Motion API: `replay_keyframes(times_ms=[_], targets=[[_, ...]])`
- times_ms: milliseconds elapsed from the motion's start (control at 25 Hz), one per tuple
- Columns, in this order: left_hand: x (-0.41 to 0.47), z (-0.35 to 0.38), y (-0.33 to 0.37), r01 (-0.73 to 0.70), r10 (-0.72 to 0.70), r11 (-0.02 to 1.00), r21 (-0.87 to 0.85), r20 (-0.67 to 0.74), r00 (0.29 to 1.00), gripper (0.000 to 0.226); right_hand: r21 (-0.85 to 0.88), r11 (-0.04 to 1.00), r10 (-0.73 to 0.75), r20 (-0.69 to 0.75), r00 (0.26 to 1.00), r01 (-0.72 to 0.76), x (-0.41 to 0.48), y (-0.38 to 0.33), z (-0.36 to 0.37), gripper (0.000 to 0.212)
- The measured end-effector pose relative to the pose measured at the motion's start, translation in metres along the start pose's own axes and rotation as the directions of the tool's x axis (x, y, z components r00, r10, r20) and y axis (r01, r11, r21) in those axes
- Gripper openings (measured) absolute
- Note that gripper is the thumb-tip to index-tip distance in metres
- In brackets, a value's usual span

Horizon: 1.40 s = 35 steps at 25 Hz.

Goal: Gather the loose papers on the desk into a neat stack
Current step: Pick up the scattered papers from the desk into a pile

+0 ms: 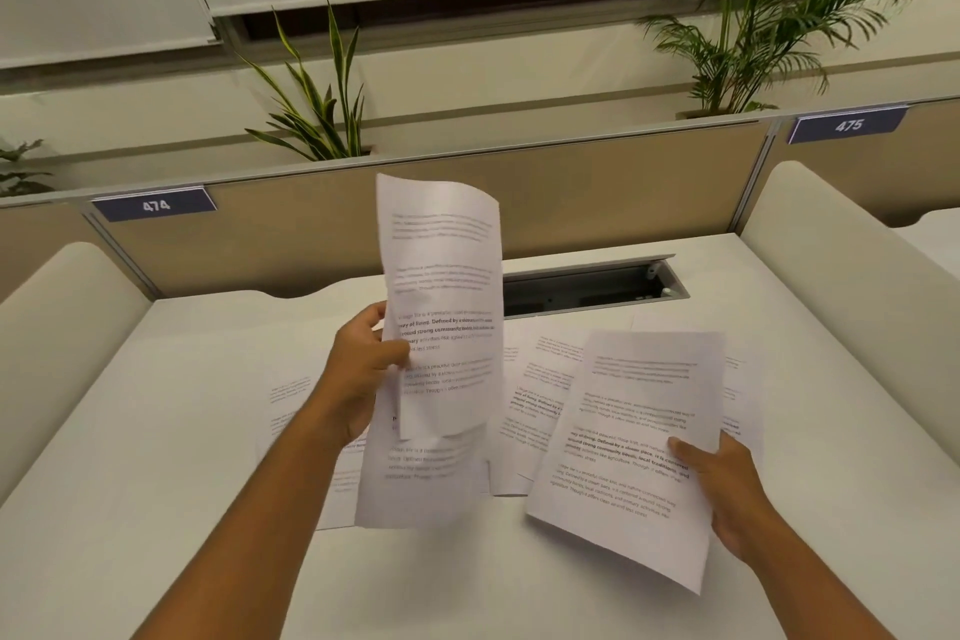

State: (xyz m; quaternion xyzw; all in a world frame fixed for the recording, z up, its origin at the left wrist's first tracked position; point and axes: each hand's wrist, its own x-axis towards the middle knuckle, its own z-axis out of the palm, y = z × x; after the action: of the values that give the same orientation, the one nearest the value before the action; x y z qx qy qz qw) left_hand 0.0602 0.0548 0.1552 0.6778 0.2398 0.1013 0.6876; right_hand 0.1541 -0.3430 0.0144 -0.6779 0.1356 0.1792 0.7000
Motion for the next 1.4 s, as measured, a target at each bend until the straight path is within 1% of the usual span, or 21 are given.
replay_keyframes(times_ms=[80, 160, 200, 280, 360, 440, 480, 560, 640, 680, 720, 760, 800, 840, 920, 1000, 1080, 1120, 1200, 1280, 1400], targets=[[-0.008, -0.003, -0.005, 0.026, -0.008, 0.983, -0.181, 0.103, 0.995, 0.066, 0.005, 0.999, -0.040, 0.061, 0.997, 0.039, 0.001, -0.015, 0.014, 0.039], [-0.011, -0.001, -0.018, 0.062, -0.010, 0.961, -0.268, 0.191, 0.981, 0.073, 0.007, 0.998, -0.066, 0.134, 0.989, 0.066, -0.001, -0.032, 0.033, 0.038], [-0.011, 0.001, -0.027, 0.089, -0.030, 0.953, -0.288, 0.205, 0.978, 0.074, 0.006, 0.998, -0.068, 0.166, 0.984, 0.068, -0.002, -0.040, 0.044, 0.036], [-0.011, 0.009, -0.044, 0.140, -0.091, 0.942, -0.304, 0.169, 0.981, 0.072, 0.005, 0.999, -0.053, 0.235, 0.970, 0.053, -0.007, -0.051, 0.065, 0.033], [-0.010, 0.017, -0.059, 0.147, -0.125, 0.949, -0.279, 0.092, 0.988, 0.055, 0.022, 0.999, -0.035, 0.329, 0.944, 0.030, -0.013, -0.059, 0.082, 0.035], [-0.011, 0.026, -0.070, 0.120, -0.124, 0.976, -0.181, -0.012, 0.992, 0.032, 0.021, 1.000, -0.013, 0.412, 0.911, 0.005, -0.018, -0.064, 0.095, 0.038], [-0.012, 0.029, -0.073, 0.110, -0.118, 0.987, -0.121, -0.060, 0.991, 0.028, 0.016, 1.000, -0.002, 0.442, 0.897, -0.006, -0.019, -0.065, 0.099, 0.039], [-0.015, 0.034, -0.079, 0.100, -0.108, 0.992, -0.072, -0.124, 0.986, 0.032, 0.012, 1.000, -0.003, 0.485, 0.874, -0.003, -0.021, -0.065, 0.103, 0.040], [-0.017, 0.038, -0.084, 0.112, -0.128, 0.986, -0.125, -0.132, 0.983, 0.037, 0.005, 1.000, -0.020, 0.508, 0.861, 0.020, -0.019, -0.061, 0.103, 0.042], [-0.019, 0.038, -0.086, 0.136, -0.151, 0.976, -0.168, -0.082, 0.985, 0.037, -0.014, 0.999, -0.019, 0.510, 0.860, 0.030, -0.018, -0.059, 0.102, 0.044], [-0.021, 0.038, -0.088, 0.177, -0.178, 0.961, -0.212, 0.017, 0.984, 0.035, -0.047, 0.998, -0.013, 0.505, 0.863, 0.043, -0.018, -0.058, 0.100, 0.045], [-0.025, 0.036, -0.089, 0.237, -0.209, 0.940, -0.245, 0.133, 0.969, 0.034, -0.085, 0.995, -0.006, 0.494, 0.869, 0.055, -0.017, -0.056, 0.099, 0.045], [-0.029, 0.035, -0.088, 0.292, -0.241, 0.922, -0.254, 0.214, 0.947, 0.034, -0.118, 0.991, -0.004, 0.482, 0.876, 0.069, -0.016, -0.056, 0.098, 0.044], [-0.032, 0.035, -0.086, 0.306, -0.256, 0.925, -0.226, 0.227, 0.940, 0.033, -0.144, 0.986, -0.010, 0.468, 0.884, 0.088, -0.017, -0.057, 0.098, 0.042], [-0.033, 0.039, -0.074, 0.204, -0.194, 0.974, -0.099, 0.098, 0.976, 0.030, -0.179, 0.971, -0.068, 0.436, 0.897, 0.160, -0.022, -0.063, 0.099, 0.033], [-0.036, 0.047, -0.057, 0.039, -0.039, 0.999, -0.001, -0.036, 0.999, 0.024, -0.184, 0.938, -0.201, 0.404, 0.892, 0.295, -0.030, -0.070, 0.102, 0.022], [-0.041, 0.053, -0.042, -0.118, 0.118, 0.993, -0.006, -0.070, 0.991, 0.022, -0.126, 0.898, -0.358, 0.346, 0.867, 0.421, -0.039, -0.078, 0.105, 0.017], [-0.044, 0.054, -0.037, -0.180, 0.178, 0.983, -0.020, -0.066, 0.982, 0.023, -0.094, 0.882, -0.415, 0.310, 0.856, 0.461, -0.042, -0.081, 0.106, 0.018], [-0.049, 0.054, -0.031, -0.264, 0.263, 0.964, -0.036, -0.035, 0.964, 0.026, -0.050, 0.861, -0.475, 0.275, 0.836, 0.505, -0.044, -0.083, 0.105, 0.027], [-0.051, 0.053, -0.040, -0.266, 0.265, 0.963, -0.033, -0.025, 0.964, 0.033, -0.049, 0.865, -0.467, 0.278, 0.839, 0.499, -0.044, -0.078, 0.103, 0.037], [-0.052, 0.058, -0.067, -0.151, 0.151, 0.987, 0.054, -0.001, 0.988, 0.041, -0.086, 0.898, -0.387, 0.317, 0.866, 0.432, -0.043, -0.058, 0.099, 0.043]])
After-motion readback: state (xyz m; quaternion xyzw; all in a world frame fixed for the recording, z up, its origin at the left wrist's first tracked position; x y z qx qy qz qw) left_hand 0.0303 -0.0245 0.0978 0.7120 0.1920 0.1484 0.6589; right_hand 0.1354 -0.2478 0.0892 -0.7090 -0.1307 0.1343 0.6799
